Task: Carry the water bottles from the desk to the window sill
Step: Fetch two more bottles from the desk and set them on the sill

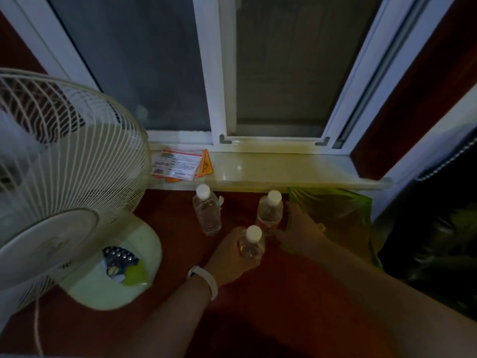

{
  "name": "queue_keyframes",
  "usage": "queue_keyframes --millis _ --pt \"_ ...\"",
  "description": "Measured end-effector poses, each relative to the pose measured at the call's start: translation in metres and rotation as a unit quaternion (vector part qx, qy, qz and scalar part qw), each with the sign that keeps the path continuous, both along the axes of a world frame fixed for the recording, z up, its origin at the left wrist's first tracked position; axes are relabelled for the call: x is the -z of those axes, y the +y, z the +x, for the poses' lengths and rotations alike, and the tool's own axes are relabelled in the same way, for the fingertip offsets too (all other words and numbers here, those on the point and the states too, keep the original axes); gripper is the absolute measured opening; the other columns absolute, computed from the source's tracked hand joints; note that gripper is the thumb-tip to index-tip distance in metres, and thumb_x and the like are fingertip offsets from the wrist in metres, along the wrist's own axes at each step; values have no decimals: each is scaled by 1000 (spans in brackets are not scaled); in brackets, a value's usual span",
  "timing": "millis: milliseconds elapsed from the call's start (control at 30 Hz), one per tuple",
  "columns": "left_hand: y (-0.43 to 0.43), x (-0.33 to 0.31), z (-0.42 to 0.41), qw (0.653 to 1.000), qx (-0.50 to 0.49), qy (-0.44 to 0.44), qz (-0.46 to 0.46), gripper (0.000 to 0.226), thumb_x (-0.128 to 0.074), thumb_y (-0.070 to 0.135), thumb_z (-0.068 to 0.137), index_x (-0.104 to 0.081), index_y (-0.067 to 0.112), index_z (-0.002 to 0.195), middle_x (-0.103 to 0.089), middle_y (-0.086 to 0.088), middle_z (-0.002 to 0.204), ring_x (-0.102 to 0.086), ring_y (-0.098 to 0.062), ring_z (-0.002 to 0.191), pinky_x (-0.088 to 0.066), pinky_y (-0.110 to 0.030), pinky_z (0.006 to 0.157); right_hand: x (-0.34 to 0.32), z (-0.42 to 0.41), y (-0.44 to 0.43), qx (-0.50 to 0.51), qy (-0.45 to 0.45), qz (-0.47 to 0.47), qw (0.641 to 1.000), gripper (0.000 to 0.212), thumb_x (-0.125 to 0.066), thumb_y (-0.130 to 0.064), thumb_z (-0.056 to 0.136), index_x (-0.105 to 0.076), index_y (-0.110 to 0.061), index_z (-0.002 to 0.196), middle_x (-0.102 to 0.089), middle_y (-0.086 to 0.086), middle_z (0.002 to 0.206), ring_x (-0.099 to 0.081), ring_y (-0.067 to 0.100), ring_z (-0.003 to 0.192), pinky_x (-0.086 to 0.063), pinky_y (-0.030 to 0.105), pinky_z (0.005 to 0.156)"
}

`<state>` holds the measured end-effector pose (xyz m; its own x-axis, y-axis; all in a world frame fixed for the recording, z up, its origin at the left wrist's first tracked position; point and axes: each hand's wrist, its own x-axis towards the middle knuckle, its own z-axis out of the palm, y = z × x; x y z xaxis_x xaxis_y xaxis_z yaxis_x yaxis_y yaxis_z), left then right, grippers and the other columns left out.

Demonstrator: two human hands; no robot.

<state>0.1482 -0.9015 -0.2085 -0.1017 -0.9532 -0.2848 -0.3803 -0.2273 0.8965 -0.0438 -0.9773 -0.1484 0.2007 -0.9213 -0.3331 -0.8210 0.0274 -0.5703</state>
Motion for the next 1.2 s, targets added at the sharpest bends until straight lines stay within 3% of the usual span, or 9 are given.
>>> queue_keyframes --millis 133,267,367,433,567,733,967,1100,1200 --pt "-10 2 -10 999 5 -37 -14 32 -78 7 73 -65 17 100 -71 -1 92 -69 -10 86 -57 -36 79 21 -2 -25 31 -112 82 990 112 -88 -46 65 -21 -18 151 -44 2 148 -50 23 130 -46 43 104" --pt "-9 15 -11 997 -68 6 25 62 -87 16 68 -58 36 119 -72 6 111 -69 -10 104 -57 -41 94 35 0 -44 18 -163 105 981 108 -90 -36 65 -26 -17 149 -48 2 141 -52 24 126 -49 46 101" --pt "-10 19 -13 994 -97 11 45 63 -89 17 67 -57 40 117 -72 5 111 -69 -14 106 -55 -41 97 68 0 -59 -40 -185 93 978 97 -90 -36 66 -35 -8 141 -56 3 124 -58 21 111 -51 50 97" --pt "-11 20 -14 992 -112 19 57 67 -89 19 67 -56 33 123 -72 1 113 -69 -20 108 -54 -49 97 98 -1 -66 -85 -189 53 977 85 -89 -42 64 -47 1 124 -65 4 109 -65 19 97 -54 54 87" --pt "-8 23 -14 985 -153 38 70 77 -94 29 61 -56 22 127 -71 -8 114 -68 -32 109 -51 -61 96 51 5 -54 -101 -219 11 970 24 -79 -9 73 -63 -18 88 -69 0 81 -69 16 76 -58 43 68" --pt "-1 17 -16 978 -200 14 61 67 -91 29 62 -61 35 122 -74 9 111 -69 -12 107 -54 -44 99 51 0 -49 -68 -246 51 966 29 -82 -21 73 -64 -20 95 -72 6 81 -71 16 72 -60 41 67" --pt "11 -10 -7 971 -238 5 14 52 -86 10 70 -64 33 112 -76 12 102 -71 -7 97 -55 -26 83 24 -1 -27 -33 -286 27 957 30 -85 -30 72 -66 -27 96 -75 -2 90 -72 9 84 -58 41 82" --pt "11 -25 1 976 -218 6 -16 50 -84 6 72 -63 34 109 -76 16 95 -70 1 91 -51 -14 74 4 -4 -2 8 -327 8 945 33 -83 -9 75 -64 -29 90 -74 -20 84 -68 -5 80 -52 12 74" --pt "18 -31 12 979 -204 7 -25 48 -86 19 69 -64 37 107 -76 12 99 -71 -3 94 -55 -24 82 -8 -5 22 36 -321 -21 946 35 -84 -15 76 -62 -34 95 -73 -24 89 -68 -7 85 -53 12 75"
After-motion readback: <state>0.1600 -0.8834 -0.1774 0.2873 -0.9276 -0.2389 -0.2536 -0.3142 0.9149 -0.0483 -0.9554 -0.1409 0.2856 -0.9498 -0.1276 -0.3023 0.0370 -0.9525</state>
